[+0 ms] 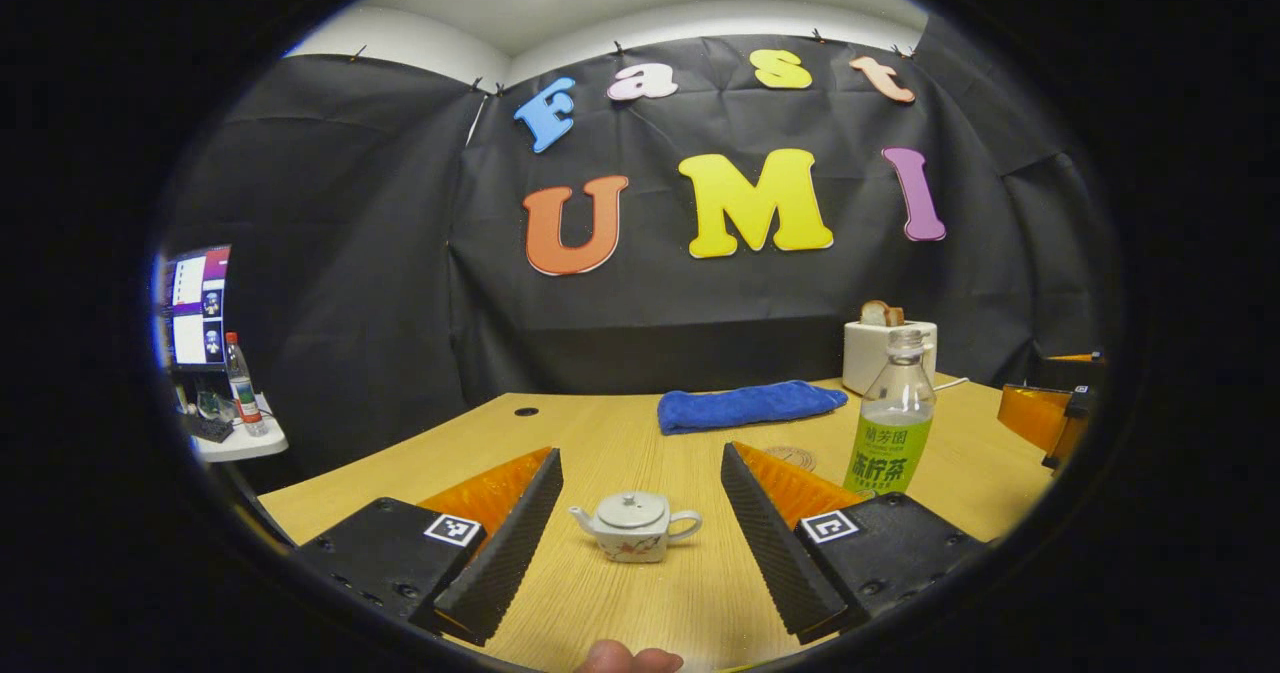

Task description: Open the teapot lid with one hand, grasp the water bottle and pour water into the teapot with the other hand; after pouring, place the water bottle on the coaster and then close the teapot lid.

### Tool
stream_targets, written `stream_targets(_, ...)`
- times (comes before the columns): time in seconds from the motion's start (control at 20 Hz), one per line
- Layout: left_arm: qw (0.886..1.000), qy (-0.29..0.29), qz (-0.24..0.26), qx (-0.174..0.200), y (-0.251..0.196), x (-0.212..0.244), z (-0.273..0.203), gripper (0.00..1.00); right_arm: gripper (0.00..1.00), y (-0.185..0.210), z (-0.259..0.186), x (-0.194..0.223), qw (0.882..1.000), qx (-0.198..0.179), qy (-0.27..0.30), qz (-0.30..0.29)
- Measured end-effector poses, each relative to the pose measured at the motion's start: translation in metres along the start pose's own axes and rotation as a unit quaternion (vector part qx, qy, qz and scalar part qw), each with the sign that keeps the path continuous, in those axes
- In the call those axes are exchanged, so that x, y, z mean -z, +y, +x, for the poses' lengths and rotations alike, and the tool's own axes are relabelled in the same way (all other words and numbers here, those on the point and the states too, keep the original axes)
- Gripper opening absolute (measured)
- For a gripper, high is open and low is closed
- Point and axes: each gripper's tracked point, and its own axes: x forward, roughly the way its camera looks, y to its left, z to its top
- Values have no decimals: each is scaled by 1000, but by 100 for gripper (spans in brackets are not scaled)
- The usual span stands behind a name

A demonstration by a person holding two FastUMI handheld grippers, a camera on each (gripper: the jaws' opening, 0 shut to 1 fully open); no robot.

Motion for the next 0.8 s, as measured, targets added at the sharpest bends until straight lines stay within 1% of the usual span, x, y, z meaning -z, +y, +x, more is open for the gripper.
stream_targets(0.25,999,45,-12,10,4,25,34,99,95,-13,6,2,1000,8,4,-5)
stream_targets(0.35,997,67,-17,14,5,35,45,92,95,-16,8,2,1000,11,5,-6)
stream_targets(0.4,997,76,-15,10,10,40,51,86,95,-17,9,4,1000,13,7,-6)
stream_targets(0.45,996,84,-14,9,12,44,56,83,95,-19,10,4,1000,14,8,-6)
stream_targets(0.5,996,94,-12,8,12,48,59,77,95,-21,11,6,1000,15,10,-5)
stream_targets(0.55,995,102,-11,8,13,53,61,74,95,-22,12,6,1000,17,12,-5)
stream_targets(0.6,994,111,-11,9,11,57,63,69,95,-22,14,7,1000,19,13,-5)
stream_targets(0.7,992,124,-14,12,9,63,64,63,95,-24,16,9,1000,22,16,-6)
stream_targets(0.8,993,121,-11,6,11,60,66,56,95,-22,18,12,1000,20,19,-8)
